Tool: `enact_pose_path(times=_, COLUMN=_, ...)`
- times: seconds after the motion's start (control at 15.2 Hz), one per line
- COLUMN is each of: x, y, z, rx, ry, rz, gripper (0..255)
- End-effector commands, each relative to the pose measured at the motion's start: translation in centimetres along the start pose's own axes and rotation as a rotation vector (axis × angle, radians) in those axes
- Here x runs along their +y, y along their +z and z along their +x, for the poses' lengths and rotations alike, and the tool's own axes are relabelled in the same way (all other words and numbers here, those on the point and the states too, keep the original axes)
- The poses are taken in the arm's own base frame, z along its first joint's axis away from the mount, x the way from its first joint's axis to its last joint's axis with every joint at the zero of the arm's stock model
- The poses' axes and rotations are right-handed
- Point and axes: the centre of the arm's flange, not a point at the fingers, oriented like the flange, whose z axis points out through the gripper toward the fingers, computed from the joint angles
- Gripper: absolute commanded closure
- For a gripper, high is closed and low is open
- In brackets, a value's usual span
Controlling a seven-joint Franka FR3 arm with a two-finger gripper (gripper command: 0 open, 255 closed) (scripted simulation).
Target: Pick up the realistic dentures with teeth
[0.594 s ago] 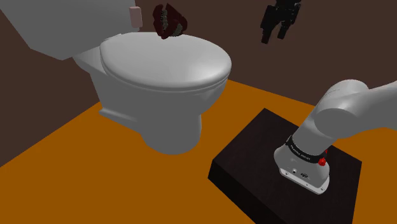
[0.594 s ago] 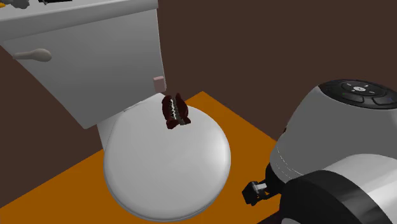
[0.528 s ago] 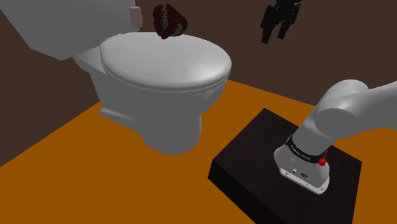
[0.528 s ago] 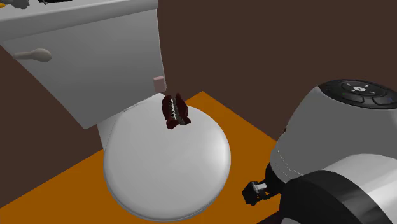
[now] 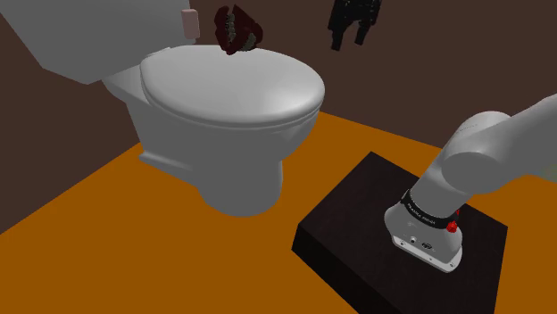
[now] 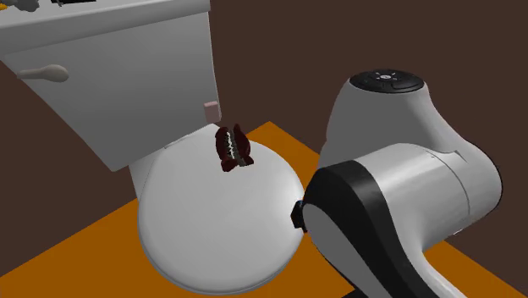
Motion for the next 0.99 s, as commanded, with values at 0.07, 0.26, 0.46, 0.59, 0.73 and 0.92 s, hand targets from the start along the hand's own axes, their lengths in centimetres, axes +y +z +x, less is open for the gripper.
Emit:
enact_pose_path(times=0.07, x=-1.3, y=-0.2, z=3.5, rx=0.014, ry=-0.01, rz=-0.003, gripper=0)
enact_pose_path(times=0.26, x=-2.6, y=-0.4, z=7.1, rx=0.027, ry=-0.019, rz=-0.006, gripper=0)
enact_pose_path(times=0.46, x=-4.0, y=-0.6, z=10.6, rx=0.04, ry=-0.029, rz=-0.01, gripper=0)
enact_pose_path(times=0.59, x=-4.9, y=-0.8, z=13.0, rx=0.048, ry=-0.035, rz=-0.012, gripper=0)
enact_pose_path(times=0.73, x=-5.9, y=-1.0, z=15.3, rx=0.057, ry=-0.041, rz=-0.014, gripper=0)
enact_pose_path(times=0.92, x=-7.3, y=-1.4, z=18.8, rx=0.07, ry=-0.051, rz=-0.018, gripper=0)
